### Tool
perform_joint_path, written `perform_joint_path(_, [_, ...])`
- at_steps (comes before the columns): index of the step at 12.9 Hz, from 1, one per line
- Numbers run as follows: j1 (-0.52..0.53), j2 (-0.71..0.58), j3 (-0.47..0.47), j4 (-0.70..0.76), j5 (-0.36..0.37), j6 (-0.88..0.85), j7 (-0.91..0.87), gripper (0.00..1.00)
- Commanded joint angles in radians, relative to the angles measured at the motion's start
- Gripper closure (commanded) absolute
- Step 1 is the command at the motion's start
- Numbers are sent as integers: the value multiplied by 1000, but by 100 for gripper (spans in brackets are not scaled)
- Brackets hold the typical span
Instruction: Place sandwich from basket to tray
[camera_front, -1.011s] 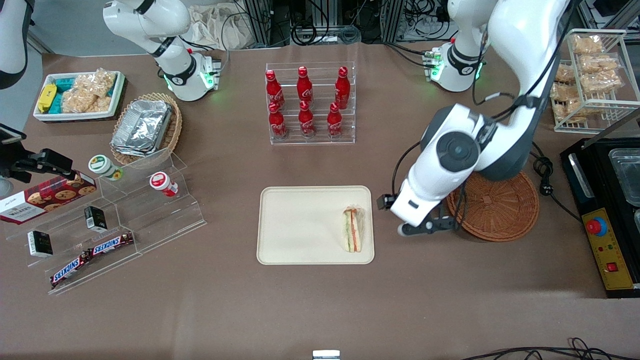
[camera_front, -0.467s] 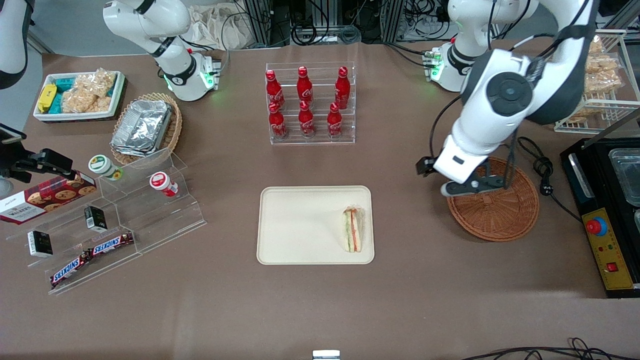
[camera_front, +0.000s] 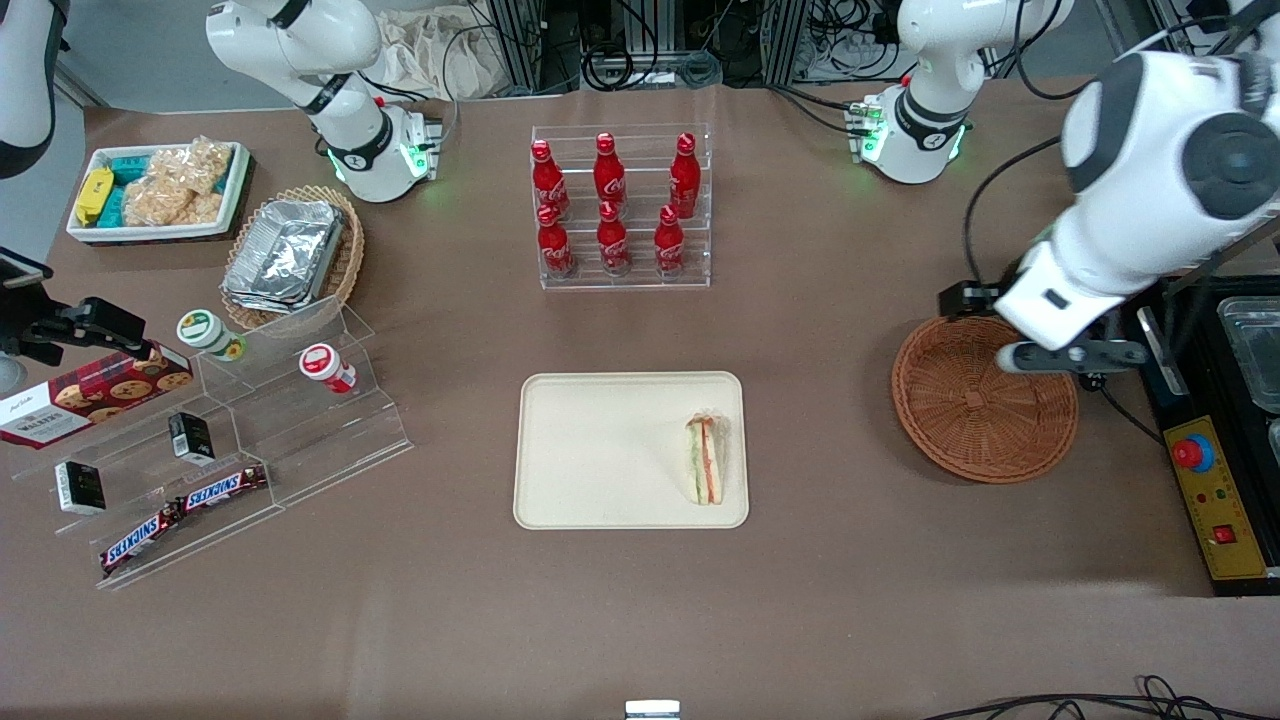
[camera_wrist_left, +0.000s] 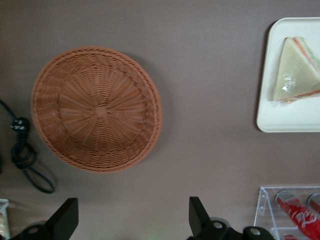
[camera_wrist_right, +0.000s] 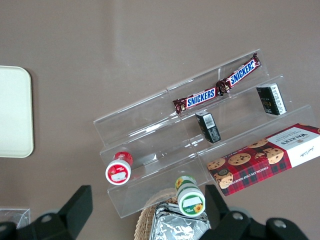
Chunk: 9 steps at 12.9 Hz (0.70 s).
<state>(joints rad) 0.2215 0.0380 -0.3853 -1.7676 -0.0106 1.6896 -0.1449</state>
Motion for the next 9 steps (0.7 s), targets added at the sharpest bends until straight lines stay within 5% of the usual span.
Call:
perform_joint_path(1, [57,6,-9,46,-22,-48,51,1])
perform_joint_path(9, [87,110,-7,229,20,-175,68,0])
